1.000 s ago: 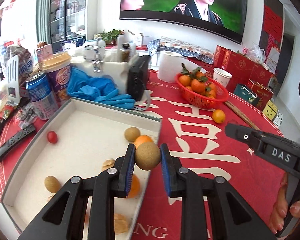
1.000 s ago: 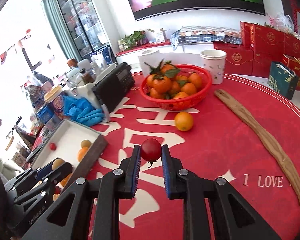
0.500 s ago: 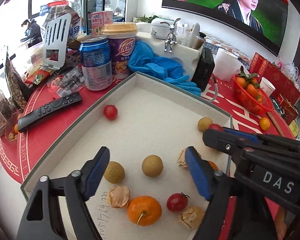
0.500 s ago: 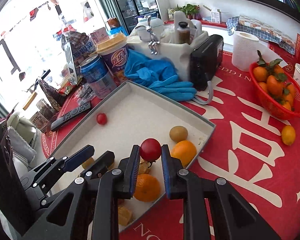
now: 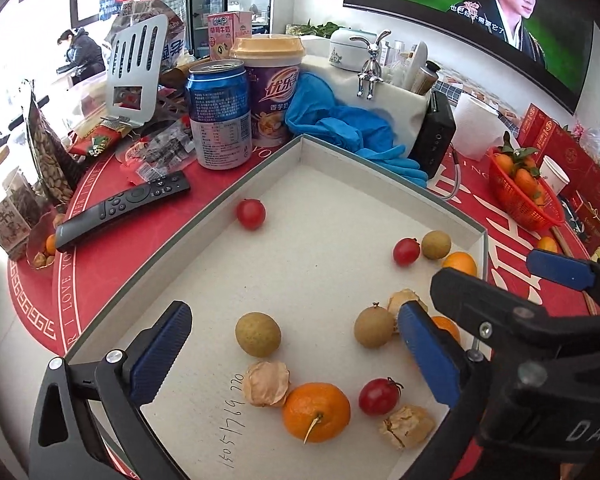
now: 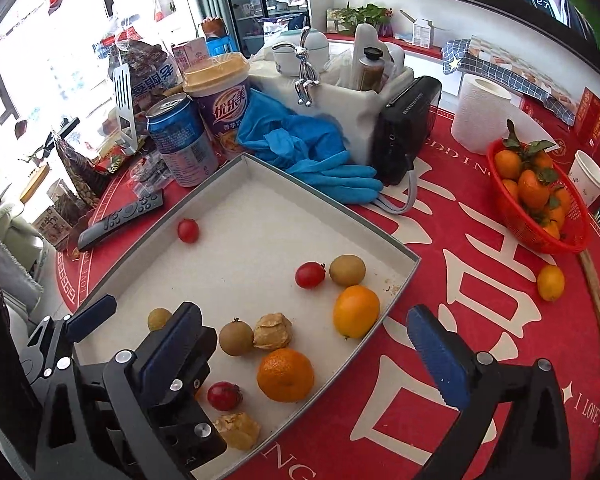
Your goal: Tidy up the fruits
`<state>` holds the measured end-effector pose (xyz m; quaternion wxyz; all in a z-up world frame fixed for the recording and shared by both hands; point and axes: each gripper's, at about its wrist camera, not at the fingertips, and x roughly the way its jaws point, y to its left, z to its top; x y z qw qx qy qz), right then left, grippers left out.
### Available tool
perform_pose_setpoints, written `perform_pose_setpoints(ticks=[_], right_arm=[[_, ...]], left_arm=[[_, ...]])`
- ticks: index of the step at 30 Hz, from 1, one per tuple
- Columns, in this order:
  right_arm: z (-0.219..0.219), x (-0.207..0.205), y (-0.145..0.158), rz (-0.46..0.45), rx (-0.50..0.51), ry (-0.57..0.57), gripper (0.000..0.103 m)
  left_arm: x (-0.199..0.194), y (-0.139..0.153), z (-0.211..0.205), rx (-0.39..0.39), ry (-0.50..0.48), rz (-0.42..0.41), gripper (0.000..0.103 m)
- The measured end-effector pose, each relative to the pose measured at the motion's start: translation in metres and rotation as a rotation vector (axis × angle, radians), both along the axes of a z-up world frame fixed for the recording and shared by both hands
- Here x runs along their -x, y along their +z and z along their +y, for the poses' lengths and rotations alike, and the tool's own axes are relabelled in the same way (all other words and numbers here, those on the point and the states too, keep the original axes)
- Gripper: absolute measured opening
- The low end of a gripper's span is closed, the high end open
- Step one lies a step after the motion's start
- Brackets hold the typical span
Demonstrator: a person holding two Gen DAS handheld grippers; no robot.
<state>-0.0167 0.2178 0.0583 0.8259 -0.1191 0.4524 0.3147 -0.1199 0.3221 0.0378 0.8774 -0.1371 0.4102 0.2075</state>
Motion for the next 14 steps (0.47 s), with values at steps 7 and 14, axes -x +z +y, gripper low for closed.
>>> perform_pose_setpoints(ticks=[7, 14], right_arm=[[0.0011, 0.0022, -0.0061, -0.002, 0.065, -0.006, 0.103], [-0.0004, 0.0006, -0.0058, -0.002, 0.079, -0.011, 0.103]], left_arm=[[-0.0024, -0.0036, 0.0010, 0.011, 0.009, 0.014, 0.103], [-0.0008, 0.0014, -0.0063, -0.039, -0.019, -0.010, 0.103]])
